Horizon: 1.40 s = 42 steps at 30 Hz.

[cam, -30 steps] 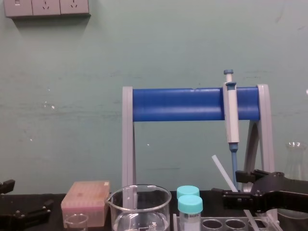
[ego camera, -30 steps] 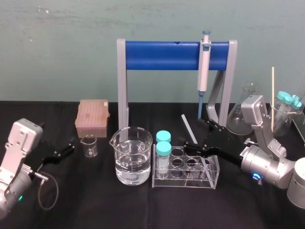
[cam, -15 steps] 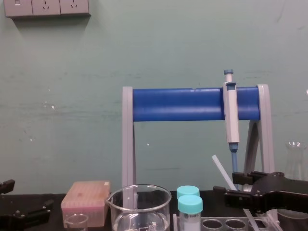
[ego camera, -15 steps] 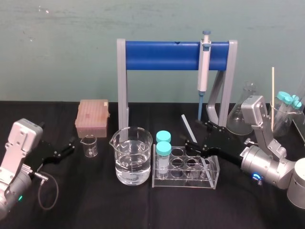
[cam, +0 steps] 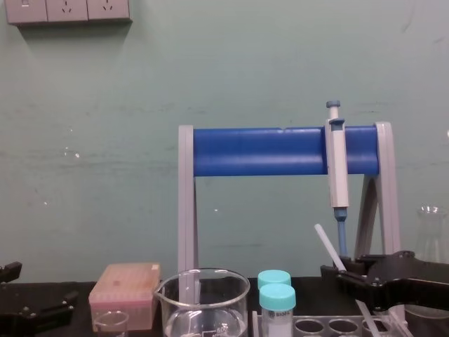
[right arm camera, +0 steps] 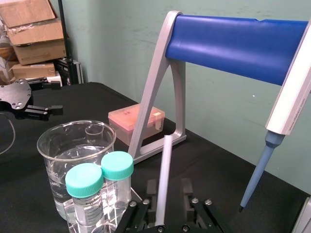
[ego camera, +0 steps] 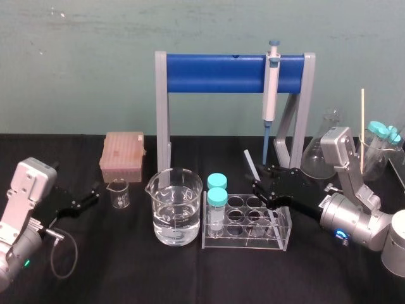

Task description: Pick up the stirring rod with one hand, then place it down.

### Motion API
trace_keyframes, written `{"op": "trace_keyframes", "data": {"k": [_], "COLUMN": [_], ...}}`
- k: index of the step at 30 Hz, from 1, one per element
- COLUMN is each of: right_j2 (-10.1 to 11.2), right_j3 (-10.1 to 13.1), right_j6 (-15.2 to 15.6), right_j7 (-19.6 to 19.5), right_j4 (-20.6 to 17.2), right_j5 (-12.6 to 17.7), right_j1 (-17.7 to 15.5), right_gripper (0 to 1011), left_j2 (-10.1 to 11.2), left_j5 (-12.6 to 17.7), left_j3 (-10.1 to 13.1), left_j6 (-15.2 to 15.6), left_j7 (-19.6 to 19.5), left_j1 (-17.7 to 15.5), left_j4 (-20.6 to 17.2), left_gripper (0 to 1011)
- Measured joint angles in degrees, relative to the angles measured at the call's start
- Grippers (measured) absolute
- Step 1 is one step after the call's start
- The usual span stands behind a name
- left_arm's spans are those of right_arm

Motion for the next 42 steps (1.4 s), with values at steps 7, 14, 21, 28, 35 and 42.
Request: {"op": "trace_keyframes", "data": {"k": [7,14,21,28,35,42], "right_j2": [0.00,0.00,0.00,-0.74,-2.08,-3.62], "right_j3": [0.00,0.00,0.00,1.32,2.60,3.71], "right_j6": [0.00,0.00,0.00,0.17,-0.15,-2.42], "right_j7": [0.00,0.00,0.00,-0.42,0.13,0.58], "right_j4": [0.00,0.01,0.01,-0.12,-0.61,-1.42], "right_j5": [0.00,0.00,0.00,-0.25,1.11,2.12], "right_j1": [0.00,0.00,0.00,-0.17,0.50,2.26], "right_gripper": [114,67,67,67,67,67], "left_j2": [0.00,0.00,0.00,0.00,0.00,0.00], "left_j5": [0.00,0.00,0.00,0.00,0.00,0.00], "left_j3": [0.00,0.00,0.00,0.00,0.00,0.00], "left_j6": [0.00,0.00,0.00,0.00,0.00,0.00], "left_j7": [0.00,0.00,0.00,0.00,0.00,0.00], "left_j1": [0.00,0.00,0.00,0.00,0.00,0.00], "left_j4": [0.00,0.00,0.00,0.00,0.00,0.00], "left_gripper": [1000,1000,1000,1000,1000,1000]}}
